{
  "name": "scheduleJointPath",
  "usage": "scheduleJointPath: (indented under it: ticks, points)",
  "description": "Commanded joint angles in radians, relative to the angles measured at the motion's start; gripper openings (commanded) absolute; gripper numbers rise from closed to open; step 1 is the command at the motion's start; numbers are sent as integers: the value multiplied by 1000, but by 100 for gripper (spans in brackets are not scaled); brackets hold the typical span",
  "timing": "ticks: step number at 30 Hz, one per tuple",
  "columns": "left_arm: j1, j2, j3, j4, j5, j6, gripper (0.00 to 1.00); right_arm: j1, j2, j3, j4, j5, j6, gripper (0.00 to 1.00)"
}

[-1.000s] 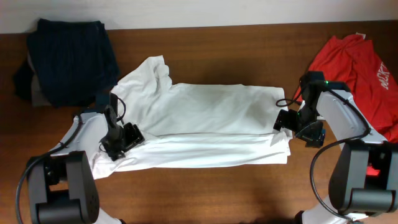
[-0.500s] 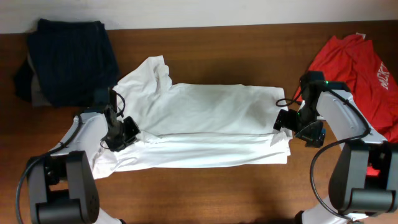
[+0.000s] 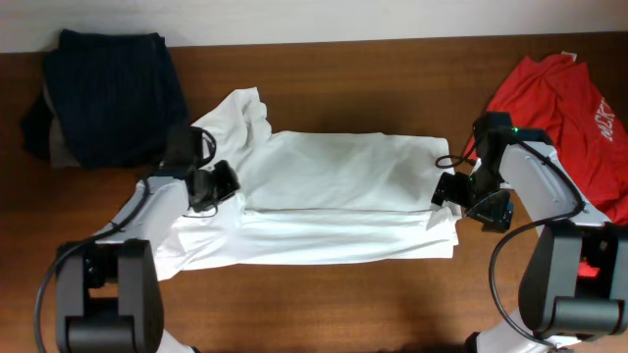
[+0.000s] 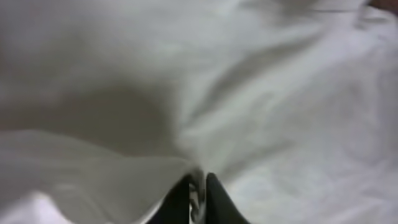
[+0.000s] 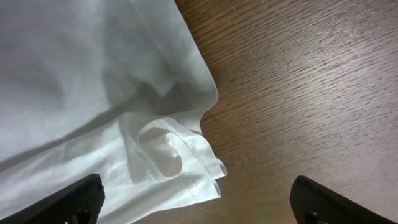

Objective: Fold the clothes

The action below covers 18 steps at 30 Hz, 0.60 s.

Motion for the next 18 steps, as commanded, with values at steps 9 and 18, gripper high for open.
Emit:
scheduleJointPath:
  ticks: [9, 18]
  points:
    - [-21, -37, 242, -406, -116, 156, 38, 0, -16, -13, -4, 10, -21, 99]
    - [74, 171, 247, -549, -261, 166, 23, 0, -16, -13, 0, 10, -21, 99]
